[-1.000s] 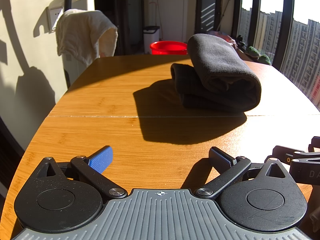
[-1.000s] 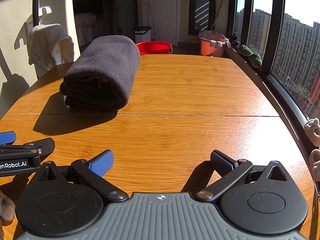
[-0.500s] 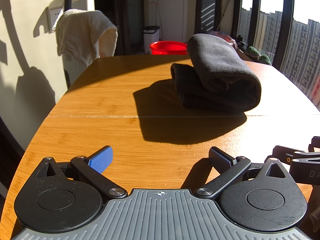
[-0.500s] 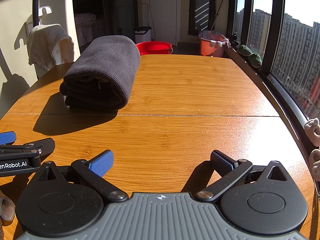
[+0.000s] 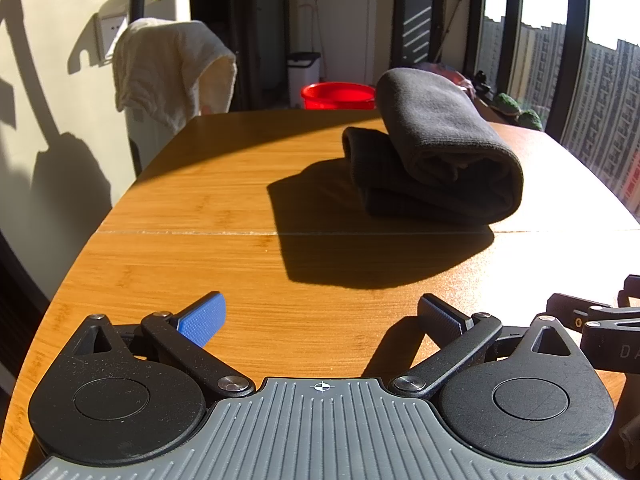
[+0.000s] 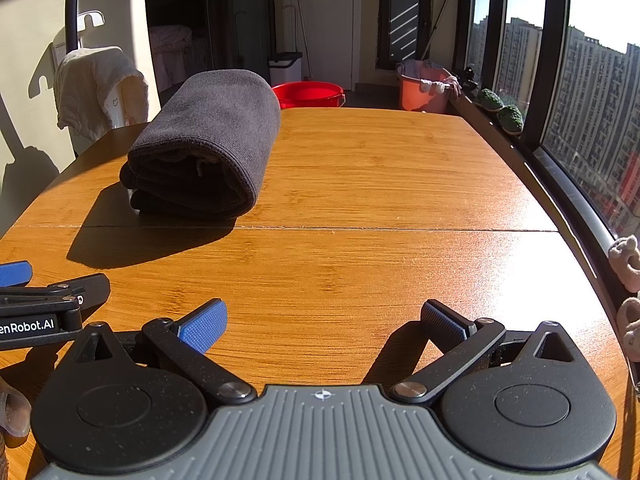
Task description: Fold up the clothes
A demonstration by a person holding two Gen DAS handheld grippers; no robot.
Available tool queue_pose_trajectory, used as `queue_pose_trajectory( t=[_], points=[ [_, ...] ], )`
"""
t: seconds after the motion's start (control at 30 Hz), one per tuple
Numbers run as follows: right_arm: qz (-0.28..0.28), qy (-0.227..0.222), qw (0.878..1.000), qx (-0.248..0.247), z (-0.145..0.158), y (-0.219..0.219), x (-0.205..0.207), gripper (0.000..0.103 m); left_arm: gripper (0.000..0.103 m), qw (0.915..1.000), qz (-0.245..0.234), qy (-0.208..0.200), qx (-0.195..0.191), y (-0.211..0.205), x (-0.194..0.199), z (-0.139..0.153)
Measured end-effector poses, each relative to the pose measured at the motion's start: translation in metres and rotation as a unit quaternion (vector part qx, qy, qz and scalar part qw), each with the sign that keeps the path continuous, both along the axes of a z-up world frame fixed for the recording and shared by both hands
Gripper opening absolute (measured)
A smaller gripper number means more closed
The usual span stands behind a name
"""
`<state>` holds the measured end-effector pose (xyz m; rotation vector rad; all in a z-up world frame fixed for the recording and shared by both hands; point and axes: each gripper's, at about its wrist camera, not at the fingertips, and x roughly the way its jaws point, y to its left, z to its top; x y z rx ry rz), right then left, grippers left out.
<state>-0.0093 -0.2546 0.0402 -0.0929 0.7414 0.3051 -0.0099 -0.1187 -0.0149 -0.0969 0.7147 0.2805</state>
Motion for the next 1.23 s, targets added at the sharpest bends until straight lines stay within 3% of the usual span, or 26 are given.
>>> queue_pose_trajectory(
  t=[1.23],
  points=[
    [0.01,0.003,1.0,0.003,0.001,0.009,0.003,0.103,0.103,1.0,0.0,0.001,0.002,0.0,0.0,0.0]
  ],
)
